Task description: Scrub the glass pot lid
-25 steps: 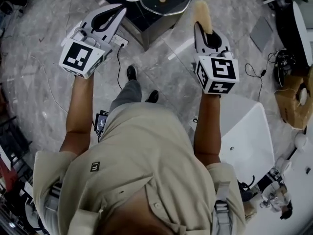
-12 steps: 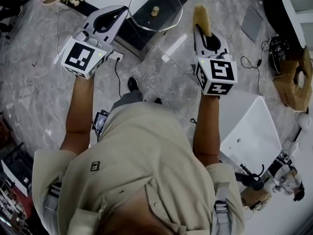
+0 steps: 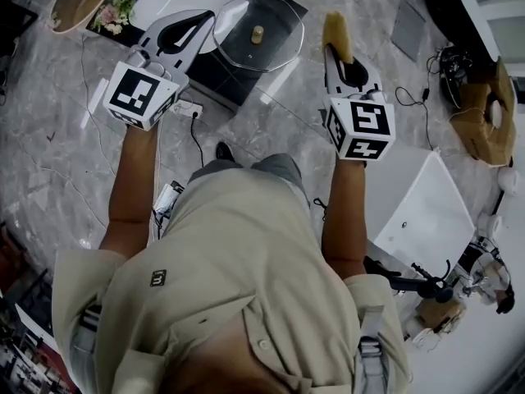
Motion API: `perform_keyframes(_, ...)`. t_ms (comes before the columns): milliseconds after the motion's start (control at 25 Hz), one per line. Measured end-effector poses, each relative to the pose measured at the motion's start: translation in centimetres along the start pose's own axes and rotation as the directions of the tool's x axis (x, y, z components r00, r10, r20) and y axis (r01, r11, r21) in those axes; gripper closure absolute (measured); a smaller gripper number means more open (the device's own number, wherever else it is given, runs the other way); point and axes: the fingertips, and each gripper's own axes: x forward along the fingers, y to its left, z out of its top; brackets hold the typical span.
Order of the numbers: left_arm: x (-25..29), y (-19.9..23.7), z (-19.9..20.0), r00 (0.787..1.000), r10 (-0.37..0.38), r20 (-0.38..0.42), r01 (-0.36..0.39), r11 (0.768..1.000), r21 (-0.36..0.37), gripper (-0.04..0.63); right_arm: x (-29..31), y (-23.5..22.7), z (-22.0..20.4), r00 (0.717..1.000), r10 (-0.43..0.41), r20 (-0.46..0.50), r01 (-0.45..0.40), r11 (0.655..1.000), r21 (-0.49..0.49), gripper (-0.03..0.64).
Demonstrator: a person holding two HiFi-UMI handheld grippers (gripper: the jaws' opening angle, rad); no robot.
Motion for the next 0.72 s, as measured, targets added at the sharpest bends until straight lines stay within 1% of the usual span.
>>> perform_keyframes(160, -0.2, 1.8, -0.7, 1.0, 0.008, 0.002, -0.008, 1.0, -0.015, 0.581, 1.9, 0.4, 0.5, 1.0, 0.004, -0.012, -0.004, 1.0, -0.014, 0.568)
perform_keyframes(280, -0.2, 3.5, -1.8, 1.0, 0.03, -0.008, -0.03, 0.999, -0.019, 0.58, 4.1, 0.3, 0.8, 1.0, 0.014, -0.013, -0.014, 1.0, -0.021, 0.568)
perform_keyframes(400, -0.6, 5.2, -2.6, 0.997, 0.074, -0.026, -0.075, 0.997, -0.02, 0.58, 6.6, 0.0, 1.1, 0.999, 0.04, -0.004, -0.04, 0.999, -0.023, 0.568)
perform_keyframes(560, 0.0, 7.6, -2.7, 0.983, 0.164, -0.078, -0.163, 0.986, 0.014, 0.581, 10.6, -1.4, 2.6, 0.993, 0.118, 0.024, -0.118, 0.993, -0.022, 0.566)
perform_keyframes(640, 1.5, 7.7, -3.7, 0.98, 0.178, -0.093, -0.178, 0.984, 0.006, 0.581, 12.0, -2.9, 1.9, 0.991, 0.133, 0.012, -0.133, 0.991, -0.022, 0.568)
perform_keyframes(720, 3.1, 8.1, -5.5, 0.978, 0.181, -0.102, -0.183, 0.983, -0.012, 0.581, 14.2, -4.0, 0.7, 0.99, 0.143, -0.004, -0.143, 0.989, -0.023, 0.568)
